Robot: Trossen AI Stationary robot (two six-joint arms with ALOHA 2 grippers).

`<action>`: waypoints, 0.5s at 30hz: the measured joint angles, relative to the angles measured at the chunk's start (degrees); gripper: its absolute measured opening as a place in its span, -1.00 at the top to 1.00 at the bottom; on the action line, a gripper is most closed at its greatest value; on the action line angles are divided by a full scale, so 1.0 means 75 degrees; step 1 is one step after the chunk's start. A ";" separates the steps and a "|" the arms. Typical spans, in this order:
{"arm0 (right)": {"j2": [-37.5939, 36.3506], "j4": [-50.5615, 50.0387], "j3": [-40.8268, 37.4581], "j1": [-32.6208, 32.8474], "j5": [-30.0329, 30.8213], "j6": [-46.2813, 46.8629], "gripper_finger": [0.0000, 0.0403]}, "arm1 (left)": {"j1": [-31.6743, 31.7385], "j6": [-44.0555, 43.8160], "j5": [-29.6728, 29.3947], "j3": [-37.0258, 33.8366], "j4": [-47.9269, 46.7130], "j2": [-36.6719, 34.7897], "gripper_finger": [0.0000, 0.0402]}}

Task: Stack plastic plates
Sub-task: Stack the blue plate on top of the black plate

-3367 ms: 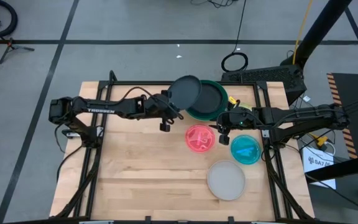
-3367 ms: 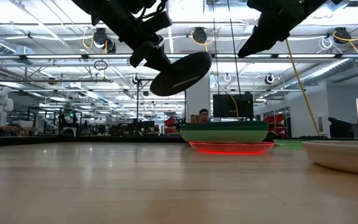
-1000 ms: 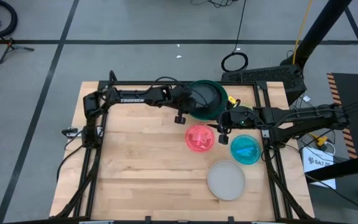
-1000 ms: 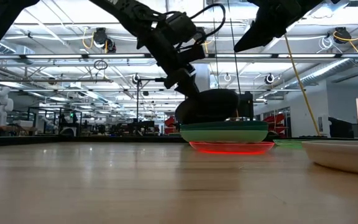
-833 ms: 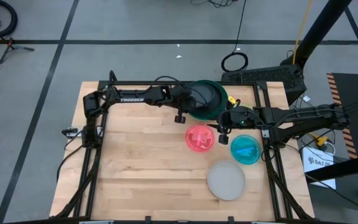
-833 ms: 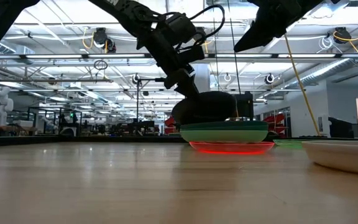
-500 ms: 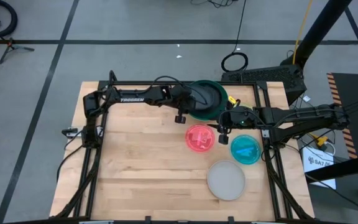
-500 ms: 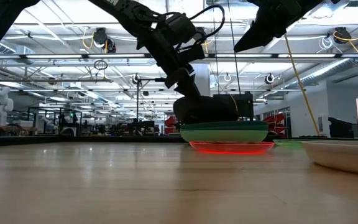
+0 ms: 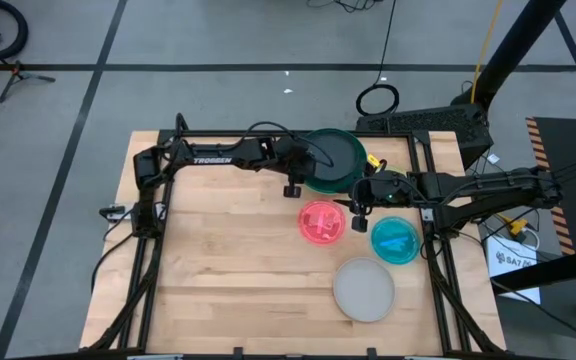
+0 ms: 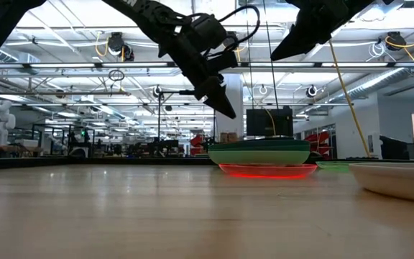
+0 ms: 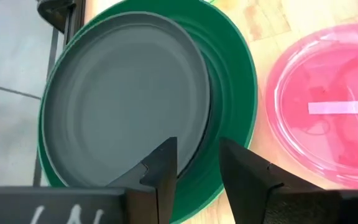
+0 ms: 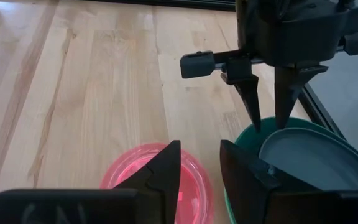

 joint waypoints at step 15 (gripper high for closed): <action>0.0000 -0.0103 0.0000 0.0000 0.0029 0.0549 0.48 | -0.0304 -0.1361 -0.0183 -0.0009 -0.0991 -0.0271 0.38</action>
